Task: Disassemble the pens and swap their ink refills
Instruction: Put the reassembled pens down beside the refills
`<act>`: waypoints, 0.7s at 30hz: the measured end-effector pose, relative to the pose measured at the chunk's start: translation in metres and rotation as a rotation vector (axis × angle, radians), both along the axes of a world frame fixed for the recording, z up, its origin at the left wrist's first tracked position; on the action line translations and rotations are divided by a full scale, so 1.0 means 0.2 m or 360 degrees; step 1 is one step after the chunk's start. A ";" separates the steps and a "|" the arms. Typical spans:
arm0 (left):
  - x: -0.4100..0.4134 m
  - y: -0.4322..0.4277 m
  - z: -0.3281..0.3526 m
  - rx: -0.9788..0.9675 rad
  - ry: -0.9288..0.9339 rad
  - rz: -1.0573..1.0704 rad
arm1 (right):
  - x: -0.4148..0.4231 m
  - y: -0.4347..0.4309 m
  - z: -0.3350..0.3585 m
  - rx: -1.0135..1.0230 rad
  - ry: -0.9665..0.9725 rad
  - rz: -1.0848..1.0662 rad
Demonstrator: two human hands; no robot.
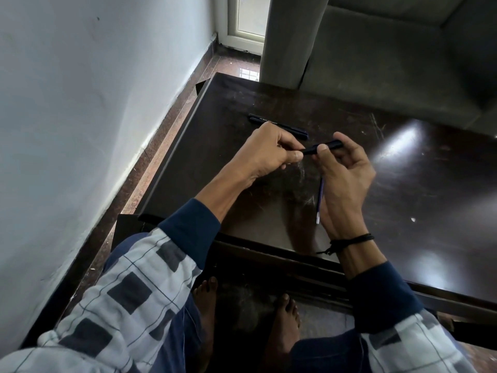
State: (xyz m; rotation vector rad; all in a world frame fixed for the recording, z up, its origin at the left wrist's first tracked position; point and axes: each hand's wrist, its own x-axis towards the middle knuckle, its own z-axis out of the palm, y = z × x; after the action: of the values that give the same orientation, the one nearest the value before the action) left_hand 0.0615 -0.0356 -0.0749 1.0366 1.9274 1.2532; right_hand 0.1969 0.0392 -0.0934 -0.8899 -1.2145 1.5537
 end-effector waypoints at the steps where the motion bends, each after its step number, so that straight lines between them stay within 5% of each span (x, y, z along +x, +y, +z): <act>1: 0.00 0.00 0.01 0.0019 -0.0047 -0.0010 | 0.00 -0.01 0.01 -0.0011 0.0036 0.0024; 7: 0.07 0.00 -0.01 0.0092 -0.0363 0.0013 | -0.01 -0.01 0.03 -0.0189 -0.0015 0.0147; 13: 0.05 0.00 -0.01 -0.0092 -0.0137 -0.0123 | 0.03 0.03 0.06 -0.0215 -0.0186 0.0109; 21: -0.09 -0.03 0.00 -0.0005 -0.0054 0.0129 | 0.21 0.24 0.15 0.0288 -0.1076 -0.0039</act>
State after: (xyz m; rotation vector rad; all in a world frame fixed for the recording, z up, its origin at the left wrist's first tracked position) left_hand 0.0439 -0.0417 -0.0742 0.9382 1.9622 1.3036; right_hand 0.2396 0.0871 -0.0642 -1.3563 -1.7718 1.1205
